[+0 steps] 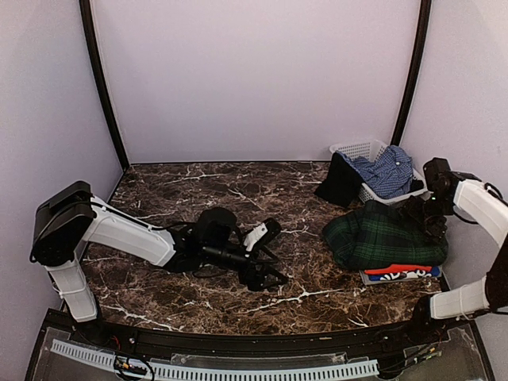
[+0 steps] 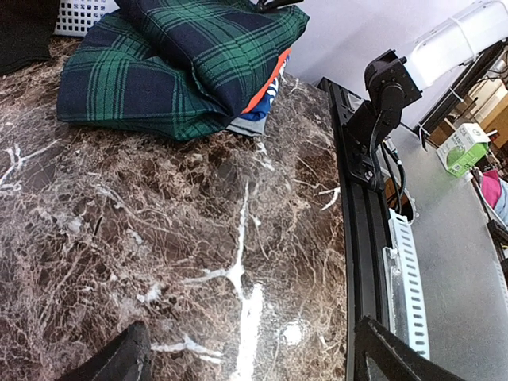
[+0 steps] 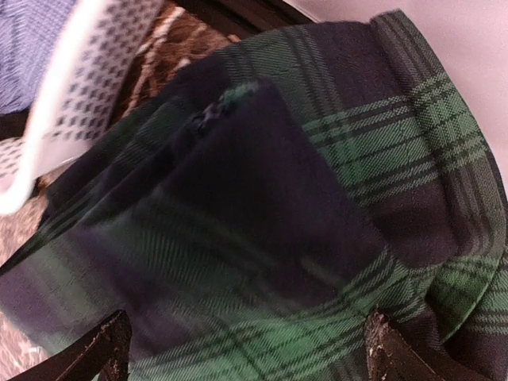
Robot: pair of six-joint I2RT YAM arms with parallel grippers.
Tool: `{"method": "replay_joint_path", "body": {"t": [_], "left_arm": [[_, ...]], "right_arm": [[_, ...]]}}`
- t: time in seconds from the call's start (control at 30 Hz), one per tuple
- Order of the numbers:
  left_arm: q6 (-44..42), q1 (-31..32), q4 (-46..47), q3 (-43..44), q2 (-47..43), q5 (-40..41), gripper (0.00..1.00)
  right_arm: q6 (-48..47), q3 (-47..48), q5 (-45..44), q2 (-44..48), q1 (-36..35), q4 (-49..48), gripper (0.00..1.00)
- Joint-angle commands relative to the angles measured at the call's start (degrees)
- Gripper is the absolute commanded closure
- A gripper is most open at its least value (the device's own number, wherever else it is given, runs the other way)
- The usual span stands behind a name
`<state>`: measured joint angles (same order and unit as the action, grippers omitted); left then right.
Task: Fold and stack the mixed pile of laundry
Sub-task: Adjust the square-folded skirt at the corner of the board, then reset both arms
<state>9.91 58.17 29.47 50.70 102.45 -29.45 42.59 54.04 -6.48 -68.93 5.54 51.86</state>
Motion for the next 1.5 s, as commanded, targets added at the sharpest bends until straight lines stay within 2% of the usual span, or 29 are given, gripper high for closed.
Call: {"method": "replay_joint_path", "body": {"t": [0.0,0.3,0.53,0.77,0.97,1.07,1.17,1.33,1.47], "left_arm": [[0.3,-0.5,-1.9,1.8,-0.5,-0.1,0.12],[0.5,-0.5,-3.5,0.1,-3.4,2.2,0.12],[-0.1,-0.5,-6.0,-0.6,-6.2,4.2,0.11],[1.7,-1.4,-8.7,-0.4,-9.7,7.6,0.08],[6.9,-7.1,-16.1,2.9,-15.2,8.1,0.01],[9.6,-11.8,-20.6,4.9,-19.2,7.3,0.01],[12.2,-16.9,-25.2,7.2,-23.8,8.5,0.01],[15.9,-25.4,-40.9,12.9,-27.7,14.6,0.01],[17.7,-31.5,-47.1,11.5,-31.4,19.5,0.01]], "right_arm": [[1.7,-3.4,1.4,-3.9,3.3,-6.4,0.01],[-8.0,-4.7,11.4,-9.6,8.6,-17.4,0.01],[-19.8,-0.9,19.3,-10.7,10.8,-20.9,0.01],[-26.1,0.9,28.4,0.7,10.7,-21.2,0.01],[-28.9,8.5,31.1,4.5,9.6,-16.3,0.01],[-27.8,11.8,32.4,4.3,6.7,-18.0,0.02],[-26.8,15.8,32.6,2.1,0.7,-20.1,0.02],[-27.6,23.6,30.4,-5.7,-13.6,-22.6,0.02],[-28.7,26.4,30.0,-12.2,-23.4,-27.1,0.01]]}}
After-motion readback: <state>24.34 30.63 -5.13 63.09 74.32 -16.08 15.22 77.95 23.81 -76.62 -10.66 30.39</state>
